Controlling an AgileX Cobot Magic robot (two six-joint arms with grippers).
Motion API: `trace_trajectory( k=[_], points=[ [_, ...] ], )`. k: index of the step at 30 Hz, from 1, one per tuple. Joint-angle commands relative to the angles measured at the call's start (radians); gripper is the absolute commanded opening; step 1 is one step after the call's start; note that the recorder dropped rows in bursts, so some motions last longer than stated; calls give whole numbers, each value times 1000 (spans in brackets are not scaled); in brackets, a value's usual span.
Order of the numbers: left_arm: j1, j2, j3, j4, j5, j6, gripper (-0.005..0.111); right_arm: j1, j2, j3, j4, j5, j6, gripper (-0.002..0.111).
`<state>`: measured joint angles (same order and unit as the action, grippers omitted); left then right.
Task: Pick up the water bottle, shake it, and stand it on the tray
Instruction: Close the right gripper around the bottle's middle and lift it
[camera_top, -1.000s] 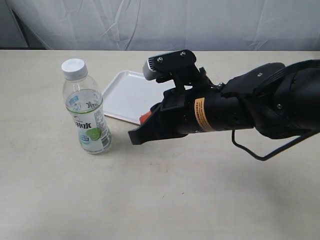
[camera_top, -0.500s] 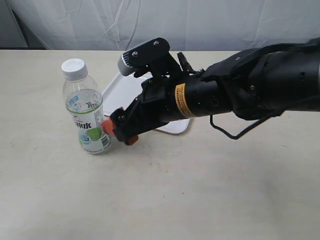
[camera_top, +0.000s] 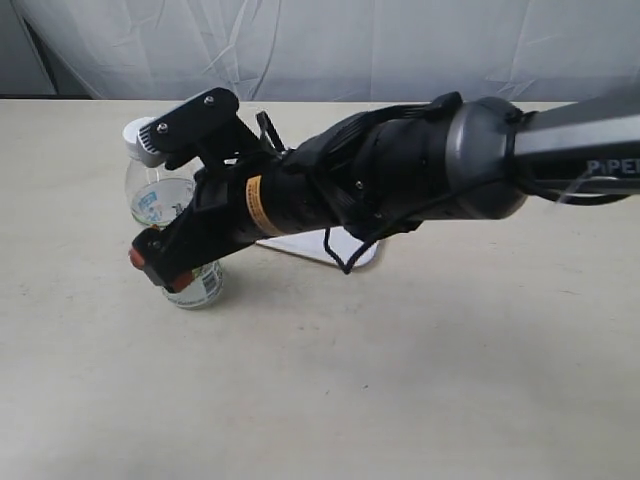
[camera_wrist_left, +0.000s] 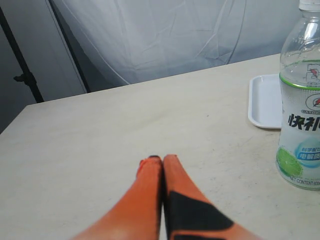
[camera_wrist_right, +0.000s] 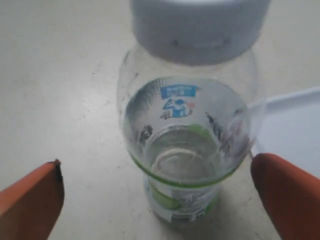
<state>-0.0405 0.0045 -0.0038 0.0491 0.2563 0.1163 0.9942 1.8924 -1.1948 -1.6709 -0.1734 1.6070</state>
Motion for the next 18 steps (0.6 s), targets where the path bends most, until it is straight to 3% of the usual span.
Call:
trace_trajectory(
  k=[1,14,16,18],
  points=[
    [0,-5,4,-6,-9,-3,0,6,43,-58,8,13,-1,104],
    [0,-5,4,-6,-9,-3,0,7,92,-98,56,8,1,103],
    [0,-5,4,-6,-9,-3,0,7,94,-98,56,8,1,95],
    [0,-5,4,-6,-9,-3,0,7,96,-98,58,8,-1,75]
  ],
)
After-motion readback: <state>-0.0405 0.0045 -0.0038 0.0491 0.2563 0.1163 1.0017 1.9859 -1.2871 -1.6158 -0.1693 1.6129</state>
